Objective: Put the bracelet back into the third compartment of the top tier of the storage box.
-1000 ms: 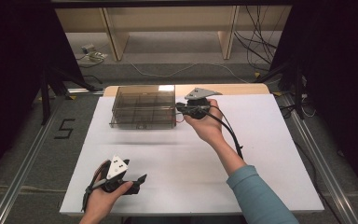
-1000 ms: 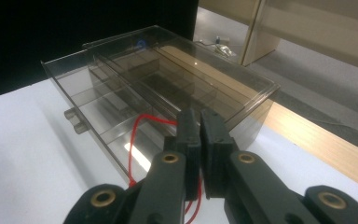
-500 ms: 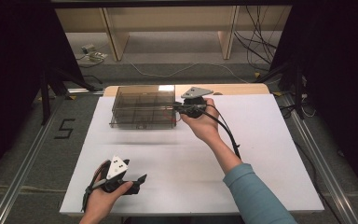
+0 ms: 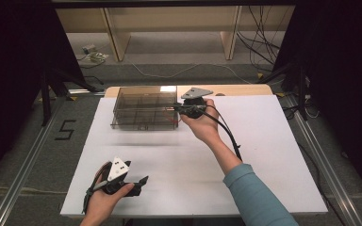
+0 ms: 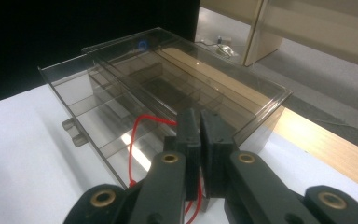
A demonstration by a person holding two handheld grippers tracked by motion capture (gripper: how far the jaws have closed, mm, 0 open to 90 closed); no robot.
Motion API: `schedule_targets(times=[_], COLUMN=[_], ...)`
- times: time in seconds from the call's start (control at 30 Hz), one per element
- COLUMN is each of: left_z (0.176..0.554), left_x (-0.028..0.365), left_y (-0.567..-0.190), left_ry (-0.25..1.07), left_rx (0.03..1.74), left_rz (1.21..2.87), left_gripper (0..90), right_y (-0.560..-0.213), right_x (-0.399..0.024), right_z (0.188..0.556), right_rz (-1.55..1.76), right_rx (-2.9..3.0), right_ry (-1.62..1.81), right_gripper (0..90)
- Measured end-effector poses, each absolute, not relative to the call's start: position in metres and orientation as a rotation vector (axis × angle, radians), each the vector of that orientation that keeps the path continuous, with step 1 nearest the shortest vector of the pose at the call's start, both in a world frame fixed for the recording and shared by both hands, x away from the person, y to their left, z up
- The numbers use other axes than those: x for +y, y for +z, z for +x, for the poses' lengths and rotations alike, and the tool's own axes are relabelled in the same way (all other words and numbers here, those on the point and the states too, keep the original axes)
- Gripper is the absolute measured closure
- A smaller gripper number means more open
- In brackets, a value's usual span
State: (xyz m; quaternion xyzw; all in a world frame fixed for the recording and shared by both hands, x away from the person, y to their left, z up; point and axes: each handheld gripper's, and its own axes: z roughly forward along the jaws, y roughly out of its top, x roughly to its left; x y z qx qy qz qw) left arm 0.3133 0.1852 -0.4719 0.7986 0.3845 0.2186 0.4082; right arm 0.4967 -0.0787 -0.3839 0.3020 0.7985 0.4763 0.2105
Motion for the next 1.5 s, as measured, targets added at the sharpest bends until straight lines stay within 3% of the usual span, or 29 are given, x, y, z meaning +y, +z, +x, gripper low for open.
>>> schedule_targets(times=[1.5], left_z=[0.313], left_x=[0.186], left_y=[-0.472], left_ry=[0.552], left_rx=[0.970], left_rz=[2.008], left_gripper=[16.3], right_y=[-0.403], right_x=[-0.047], right_z=[0.506], right_rz=[0.850], right_rx=[2.250], right_ry=[1.295], right_gripper=[86.6])
